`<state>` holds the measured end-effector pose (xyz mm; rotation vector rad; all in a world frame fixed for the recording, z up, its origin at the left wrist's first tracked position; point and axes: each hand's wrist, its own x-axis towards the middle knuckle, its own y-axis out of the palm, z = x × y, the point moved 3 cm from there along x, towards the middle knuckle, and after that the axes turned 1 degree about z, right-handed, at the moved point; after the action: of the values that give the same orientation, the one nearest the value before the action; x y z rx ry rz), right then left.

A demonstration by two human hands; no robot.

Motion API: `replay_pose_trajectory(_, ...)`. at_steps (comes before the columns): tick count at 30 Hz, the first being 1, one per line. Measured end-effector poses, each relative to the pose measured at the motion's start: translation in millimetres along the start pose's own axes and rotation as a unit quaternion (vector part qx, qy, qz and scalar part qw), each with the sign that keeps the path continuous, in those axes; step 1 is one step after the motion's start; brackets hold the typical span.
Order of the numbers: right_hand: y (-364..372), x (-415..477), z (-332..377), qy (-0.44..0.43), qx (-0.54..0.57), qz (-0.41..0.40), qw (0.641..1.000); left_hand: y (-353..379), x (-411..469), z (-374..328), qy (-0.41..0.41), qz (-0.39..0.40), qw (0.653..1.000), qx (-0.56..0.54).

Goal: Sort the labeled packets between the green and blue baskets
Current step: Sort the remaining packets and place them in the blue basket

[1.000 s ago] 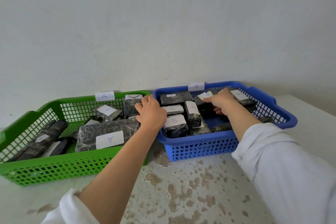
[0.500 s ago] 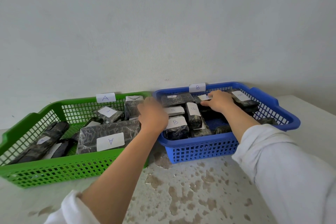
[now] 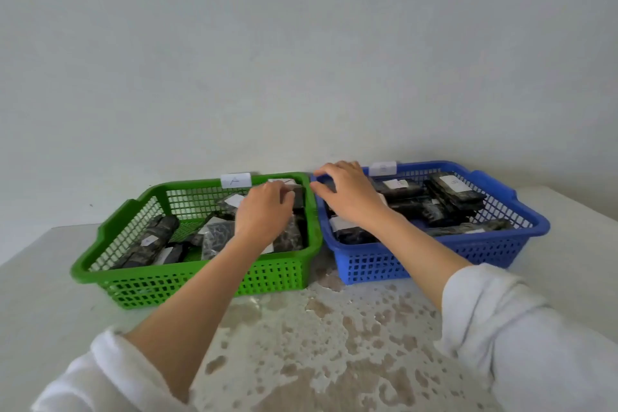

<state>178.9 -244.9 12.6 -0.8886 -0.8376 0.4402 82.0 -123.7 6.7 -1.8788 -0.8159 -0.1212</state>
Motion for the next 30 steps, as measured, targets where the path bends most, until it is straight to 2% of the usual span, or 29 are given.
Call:
replay_pose_trajectory(3, 18, 3, 43, -0.042, 0.062, 0.049, 0.996, -35, -6, 53, -0.008, 0.043, 0.998, 0.053)
replay_pose_trajectory(6, 44, 9, 80, -0.065, 0.103, 0.152, 0.981, -62, -9, 109, -0.043, 0.104, 0.988, 0.102)
replay_pose_trajectory(8, 62, 13, 100, -0.091, 0.073, 0.208, 0.971, -76, -9, 141, -0.053, 0.119, 0.976, 0.175)
replay_pose_trajectory(11, 86, 23, 119, -0.109, -0.003, 0.249, 0.962, -90, -6, 174, -0.056, 0.130, 0.953, 0.267)
replay_pose_trajectory(15, 110, 32, 125, -0.090, -0.141, 0.299, 0.939, -86, -3, 186, -0.036, 0.215, 0.915, 0.341)
replay_pose_trajectory(18, 110, 37, 127, -0.082, -0.132, 0.317, 0.936, -80, 0, 183, -0.032, 0.258, 0.887, 0.382)
replay_pose_trajectory(21, 95, 46, 125, -0.057, -0.085, 0.312, 0.944, -79, 8, 181, -0.047, 0.277, 0.888, 0.363)
replay_pose_trajectory(25, 86, 52, 116, -0.033, -0.095, 0.328, 0.939, -78, 15, 185, -0.096, 0.296, 0.907, 0.282)
replay_pose_trajectory(30, 96, 49, 129, -0.056, -0.028, 0.297, 0.953, -76, 17, 195, -0.142, 0.305, 0.925, 0.179)
